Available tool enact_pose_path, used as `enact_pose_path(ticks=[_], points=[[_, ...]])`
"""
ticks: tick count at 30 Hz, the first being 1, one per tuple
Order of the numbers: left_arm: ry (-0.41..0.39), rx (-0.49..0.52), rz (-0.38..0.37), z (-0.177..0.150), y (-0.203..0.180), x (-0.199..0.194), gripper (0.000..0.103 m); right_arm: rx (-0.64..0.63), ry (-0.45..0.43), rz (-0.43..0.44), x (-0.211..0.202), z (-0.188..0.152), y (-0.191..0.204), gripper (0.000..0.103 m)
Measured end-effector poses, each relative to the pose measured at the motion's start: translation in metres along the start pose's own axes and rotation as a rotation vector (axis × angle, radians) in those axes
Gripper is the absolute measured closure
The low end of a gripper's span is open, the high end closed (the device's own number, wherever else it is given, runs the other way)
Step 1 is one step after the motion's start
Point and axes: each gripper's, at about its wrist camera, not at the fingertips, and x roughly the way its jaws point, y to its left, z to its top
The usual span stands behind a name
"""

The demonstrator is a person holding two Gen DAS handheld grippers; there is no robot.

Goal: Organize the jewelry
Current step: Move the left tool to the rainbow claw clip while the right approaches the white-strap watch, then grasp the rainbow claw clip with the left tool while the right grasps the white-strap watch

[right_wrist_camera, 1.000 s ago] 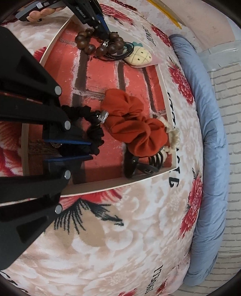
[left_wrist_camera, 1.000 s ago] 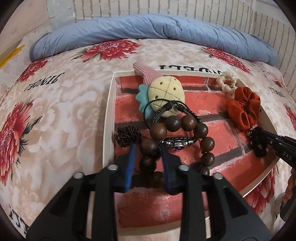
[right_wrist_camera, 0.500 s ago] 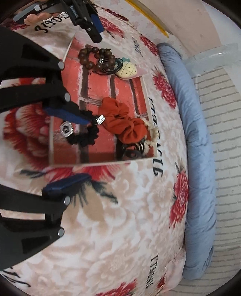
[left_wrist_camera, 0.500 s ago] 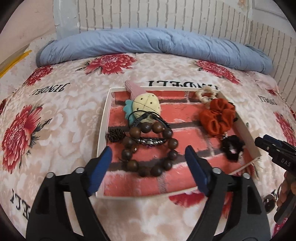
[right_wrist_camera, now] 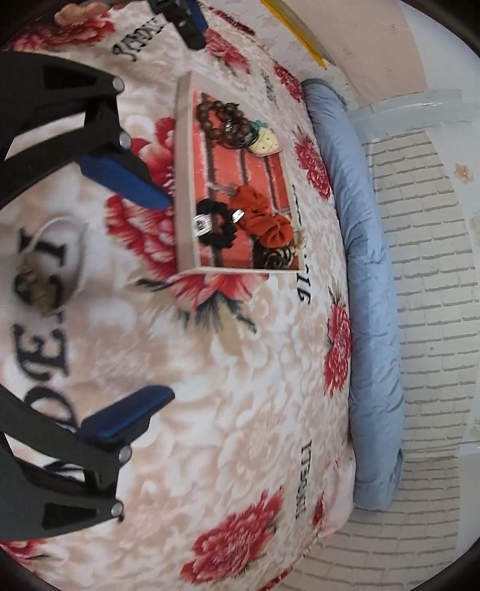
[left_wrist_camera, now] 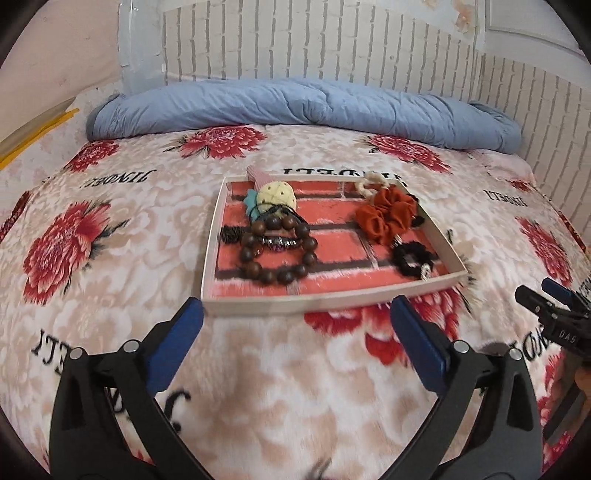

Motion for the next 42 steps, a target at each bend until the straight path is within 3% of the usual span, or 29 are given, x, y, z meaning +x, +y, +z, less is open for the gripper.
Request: enact_pose_path(ticks=[8,18,33,42], points=[[0.008,0.002,-0.029,-0.047,-0.013,-0.028,0.005,-0.071,-0.027,-0.059,-0.027,-0.04,0.002,0.005],[0.067,-0.03,-0.036,-0.101,-0.016,-0.028,0.005,-0.066,0.0,-0.058,-0.019,-0.068,0.007,0.005],[0.131,-0.008,-0.024,-0.134,-0.024,-0.013,0.005,-0.116,0.11,-0.089,0.012,-0.076,0.024,0.005],[0.161,0.018,-0.05,-0.14,-0.029,-0.006,0.005,-0.075,0.168,-0.073,0.032,-0.075,0.026,0.005]])
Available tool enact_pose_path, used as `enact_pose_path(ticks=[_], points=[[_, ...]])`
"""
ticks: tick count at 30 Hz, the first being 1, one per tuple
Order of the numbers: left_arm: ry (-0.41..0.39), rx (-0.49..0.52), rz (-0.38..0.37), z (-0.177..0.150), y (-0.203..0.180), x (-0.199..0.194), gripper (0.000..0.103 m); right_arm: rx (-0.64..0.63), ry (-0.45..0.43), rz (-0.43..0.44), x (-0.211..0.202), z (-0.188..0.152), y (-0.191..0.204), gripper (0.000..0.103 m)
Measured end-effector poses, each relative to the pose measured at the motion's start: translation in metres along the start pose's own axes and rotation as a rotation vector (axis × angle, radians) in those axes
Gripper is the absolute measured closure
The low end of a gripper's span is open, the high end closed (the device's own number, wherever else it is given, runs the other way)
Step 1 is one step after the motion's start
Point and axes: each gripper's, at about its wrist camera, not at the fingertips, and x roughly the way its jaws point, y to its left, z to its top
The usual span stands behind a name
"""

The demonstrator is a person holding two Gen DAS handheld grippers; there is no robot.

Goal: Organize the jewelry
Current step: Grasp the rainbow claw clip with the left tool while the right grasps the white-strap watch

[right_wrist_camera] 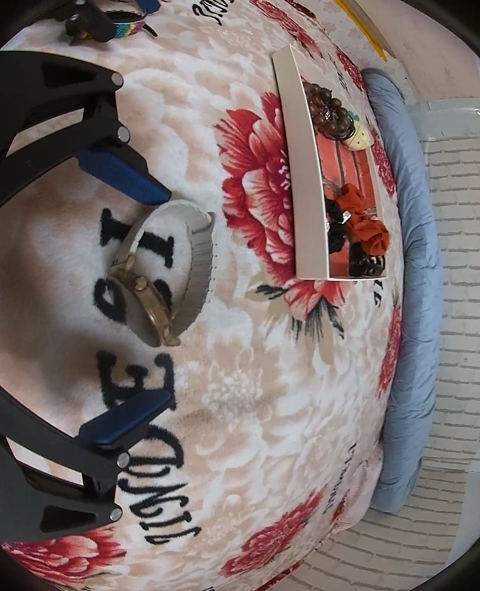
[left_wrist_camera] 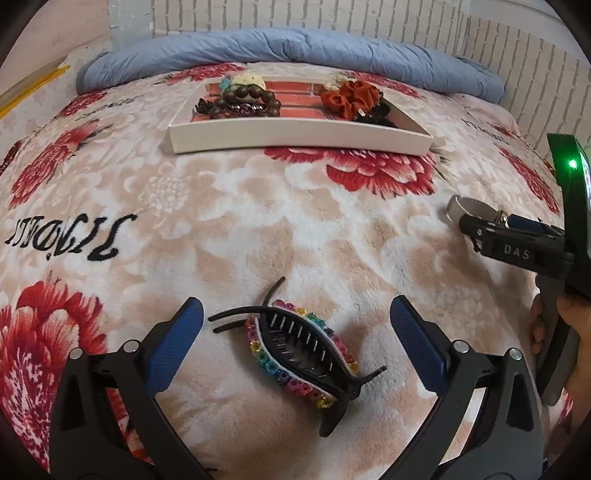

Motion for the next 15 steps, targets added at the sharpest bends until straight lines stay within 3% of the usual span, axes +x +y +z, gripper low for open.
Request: enact_pose_path(ticks=[3,5,11,13,15], points=[[0.022,-0.012,-0.019,0.0,0.002,0.006,0.007,0.013,0.003,0.012,0.002,0.0,-0.001,0.006],[0.027,-0.023,-0.02,0.0,0.003,0.007,0.016,0.018,0.003,0.018,0.002,0.001,-0.003,0.006],[0.029,-0.029,0.006,-0.001,0.004,0.007,0.038,-0.012,-0.001,0.041,0.002,0.001,0.003,0.024],[0.03,-0.027,0.009,-0.001,0.004,0.007,0.039,-0.028,-0.001,0.05,0.001,0.001,0.007,0.033],[0.031,-0.023,0.015,-0.001,0.003,0.007,0.039,-0.034,-0.002,0.043,0.001,0.001,0.008,0.033]])
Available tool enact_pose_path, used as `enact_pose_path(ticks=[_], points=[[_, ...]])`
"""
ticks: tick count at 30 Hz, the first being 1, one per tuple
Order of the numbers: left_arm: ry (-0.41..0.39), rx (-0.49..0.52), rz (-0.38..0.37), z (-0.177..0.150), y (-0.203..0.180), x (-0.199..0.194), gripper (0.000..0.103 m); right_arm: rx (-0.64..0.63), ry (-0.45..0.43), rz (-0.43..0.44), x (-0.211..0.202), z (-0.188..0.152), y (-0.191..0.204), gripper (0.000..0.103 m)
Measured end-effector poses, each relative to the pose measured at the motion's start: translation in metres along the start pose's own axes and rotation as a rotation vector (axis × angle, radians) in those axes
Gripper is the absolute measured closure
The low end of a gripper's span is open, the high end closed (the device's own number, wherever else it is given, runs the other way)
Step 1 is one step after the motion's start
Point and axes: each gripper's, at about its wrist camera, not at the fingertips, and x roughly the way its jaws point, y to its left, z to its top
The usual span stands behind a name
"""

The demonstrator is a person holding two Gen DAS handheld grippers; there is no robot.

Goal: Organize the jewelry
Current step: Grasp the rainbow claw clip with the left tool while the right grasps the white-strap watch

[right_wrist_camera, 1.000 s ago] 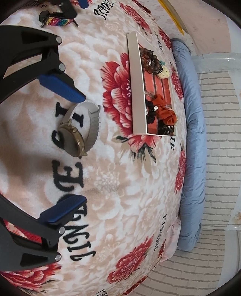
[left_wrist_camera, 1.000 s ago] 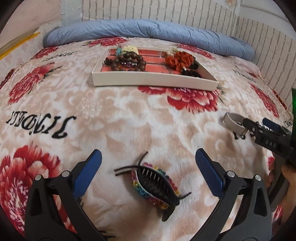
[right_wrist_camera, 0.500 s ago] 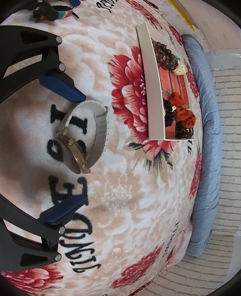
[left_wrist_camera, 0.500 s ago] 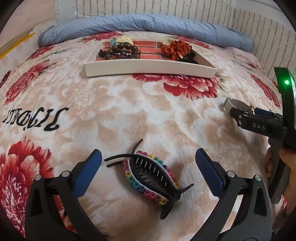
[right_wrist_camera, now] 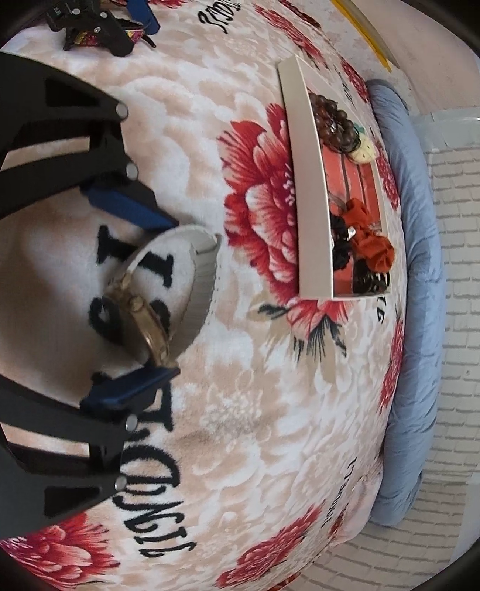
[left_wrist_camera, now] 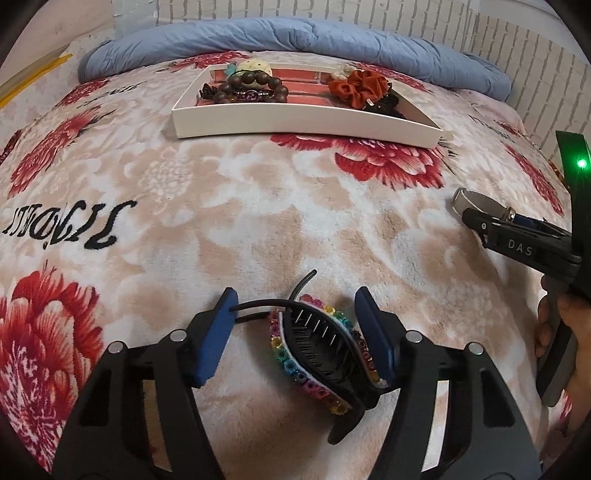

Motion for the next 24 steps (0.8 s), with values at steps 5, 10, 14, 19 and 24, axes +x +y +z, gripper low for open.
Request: enact_pose_path(ticks=[5,10,14,19,24], points=[[0.003,-0.01,-0.014,0.001,0.002,-0.001,0.041,0.039,-0.005,0.025,-0.002,0.0,-0.008,0.044],[0.002,-0.009,-0.034,0.004,0.002,-0.003,0.042,0.062,-0.006,0.032,-0.003,0.0,-0.013,0.055],[-0.011,-0.004,-0.04,0.007,0.001,-0.008,0.042,0.061,-0.007,0.033,-0.003,0.0,-0.013,0.06],[-0.038,-0.011,-0.052,0.015,0.005,-0.014,0.042,0.056,-0.01,0.031,-0.004,0.0,-0.013,0.062],[-0.064,-0.013,-0.059,0.03,0.01,-0.018,0.042,0.057,-0.015,0.037,-0.006,0.002,-0.011,0.063]])
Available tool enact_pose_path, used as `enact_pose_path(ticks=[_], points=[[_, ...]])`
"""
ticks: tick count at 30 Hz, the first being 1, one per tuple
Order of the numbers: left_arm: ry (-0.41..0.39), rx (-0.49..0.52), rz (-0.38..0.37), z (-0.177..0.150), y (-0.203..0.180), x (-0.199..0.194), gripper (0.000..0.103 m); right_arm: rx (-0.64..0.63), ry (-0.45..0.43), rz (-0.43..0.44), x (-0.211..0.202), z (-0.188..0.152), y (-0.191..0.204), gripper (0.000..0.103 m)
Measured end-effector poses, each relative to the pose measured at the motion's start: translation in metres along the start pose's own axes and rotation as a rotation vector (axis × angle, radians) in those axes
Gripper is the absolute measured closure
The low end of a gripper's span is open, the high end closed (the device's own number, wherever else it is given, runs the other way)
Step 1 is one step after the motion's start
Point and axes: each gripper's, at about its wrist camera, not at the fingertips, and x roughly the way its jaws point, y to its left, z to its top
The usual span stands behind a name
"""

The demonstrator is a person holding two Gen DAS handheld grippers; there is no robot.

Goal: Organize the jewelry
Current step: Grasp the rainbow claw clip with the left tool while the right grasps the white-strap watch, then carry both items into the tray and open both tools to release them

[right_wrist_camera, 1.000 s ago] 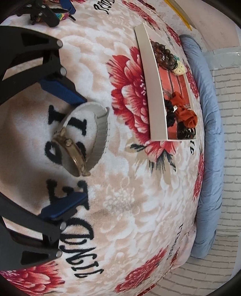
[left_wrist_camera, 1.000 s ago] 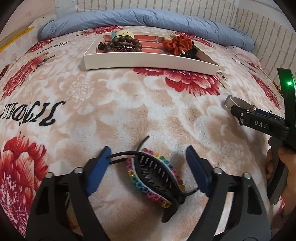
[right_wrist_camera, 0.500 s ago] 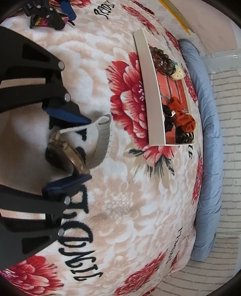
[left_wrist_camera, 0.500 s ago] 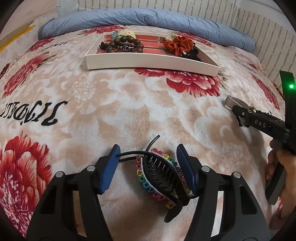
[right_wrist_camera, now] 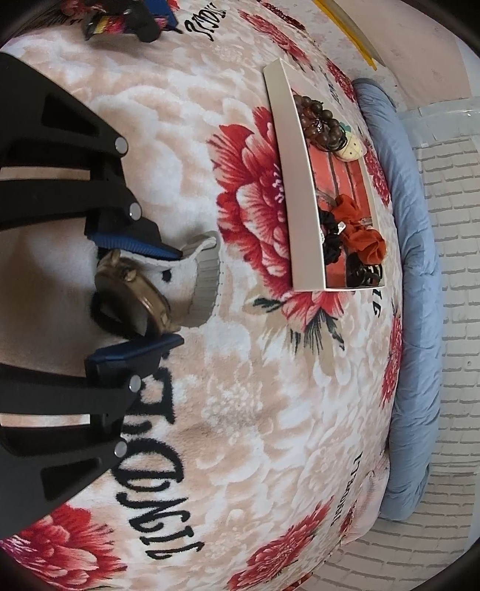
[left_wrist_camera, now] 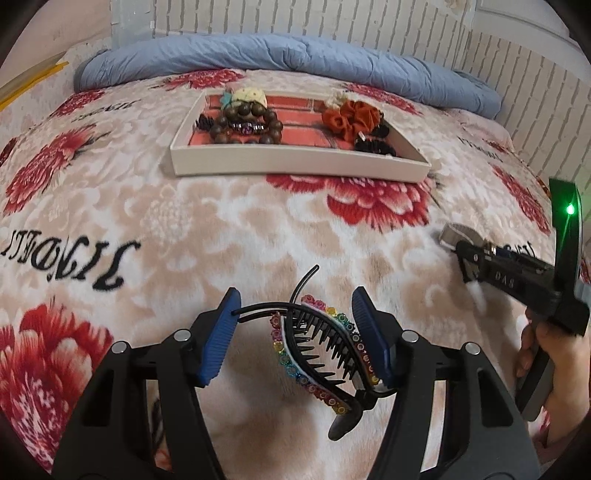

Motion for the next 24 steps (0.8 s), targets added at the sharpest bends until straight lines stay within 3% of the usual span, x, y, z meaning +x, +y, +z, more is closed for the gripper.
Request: enact_pose_path(ticks=[12,24], points=[[-0.041,-0.028,-0.03,0.045,0.019,0.009,0.042,0.01,-0.047,0.004,-0.006,0.019,0.003,0.063],[-0.145,-0.03,-0.039,0.141,0.041,0.031,0.042,-0.033,-0.169,0.044,-0.007,0.1,0.044,0.063]])
